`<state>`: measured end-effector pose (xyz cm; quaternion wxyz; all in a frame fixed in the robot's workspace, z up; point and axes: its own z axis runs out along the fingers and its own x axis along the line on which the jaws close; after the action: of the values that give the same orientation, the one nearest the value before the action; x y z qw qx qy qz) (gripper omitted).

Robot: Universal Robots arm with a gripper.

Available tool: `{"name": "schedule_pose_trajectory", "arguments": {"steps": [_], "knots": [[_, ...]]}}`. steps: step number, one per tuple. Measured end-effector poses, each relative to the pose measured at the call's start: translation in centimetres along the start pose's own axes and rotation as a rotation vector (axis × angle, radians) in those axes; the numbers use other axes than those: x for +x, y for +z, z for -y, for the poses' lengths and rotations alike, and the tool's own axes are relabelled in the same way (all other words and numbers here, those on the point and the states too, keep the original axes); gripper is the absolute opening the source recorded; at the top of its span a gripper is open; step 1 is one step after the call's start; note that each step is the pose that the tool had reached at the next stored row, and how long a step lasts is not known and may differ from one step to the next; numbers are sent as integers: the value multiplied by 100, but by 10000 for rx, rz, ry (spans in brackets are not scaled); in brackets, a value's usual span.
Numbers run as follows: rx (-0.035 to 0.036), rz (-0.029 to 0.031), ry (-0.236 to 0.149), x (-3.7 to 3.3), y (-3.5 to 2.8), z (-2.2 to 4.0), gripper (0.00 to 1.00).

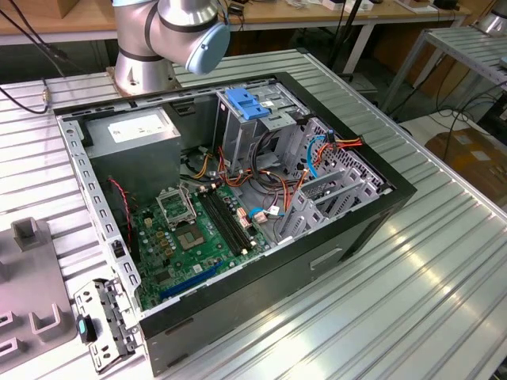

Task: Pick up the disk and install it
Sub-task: 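Pick up the disk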

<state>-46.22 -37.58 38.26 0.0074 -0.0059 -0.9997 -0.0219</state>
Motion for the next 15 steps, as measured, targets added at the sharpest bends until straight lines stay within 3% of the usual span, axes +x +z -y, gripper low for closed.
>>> {"name": "schedule_pose_trajectory", "arguments": {"steps": [15], "knots": [[20,-58,-1331,0,0,0,11]]}}
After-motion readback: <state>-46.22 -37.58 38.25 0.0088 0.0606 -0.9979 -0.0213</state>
